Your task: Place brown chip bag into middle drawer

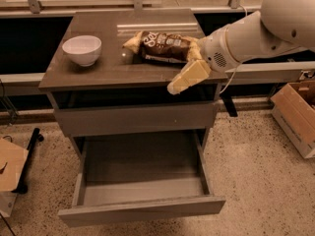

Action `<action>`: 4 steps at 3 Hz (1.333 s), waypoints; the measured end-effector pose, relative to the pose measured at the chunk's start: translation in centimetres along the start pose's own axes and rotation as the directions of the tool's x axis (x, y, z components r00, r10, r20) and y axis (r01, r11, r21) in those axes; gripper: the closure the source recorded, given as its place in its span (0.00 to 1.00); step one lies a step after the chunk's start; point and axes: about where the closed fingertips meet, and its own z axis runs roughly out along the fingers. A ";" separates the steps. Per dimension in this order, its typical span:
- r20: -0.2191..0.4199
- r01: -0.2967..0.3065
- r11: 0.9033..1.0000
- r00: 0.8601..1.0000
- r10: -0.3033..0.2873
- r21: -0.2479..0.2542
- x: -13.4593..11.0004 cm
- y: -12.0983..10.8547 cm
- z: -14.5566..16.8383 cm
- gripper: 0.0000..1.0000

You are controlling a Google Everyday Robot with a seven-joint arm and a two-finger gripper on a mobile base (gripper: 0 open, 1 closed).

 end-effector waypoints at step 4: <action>0.188 -0.116 0.981 0.978 0.086 0.157 -3.5 -13.4 9.8 0.00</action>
Offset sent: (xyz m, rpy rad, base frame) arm 0.1330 -0.0046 -0.0018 0.1836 -0.1951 -0.2525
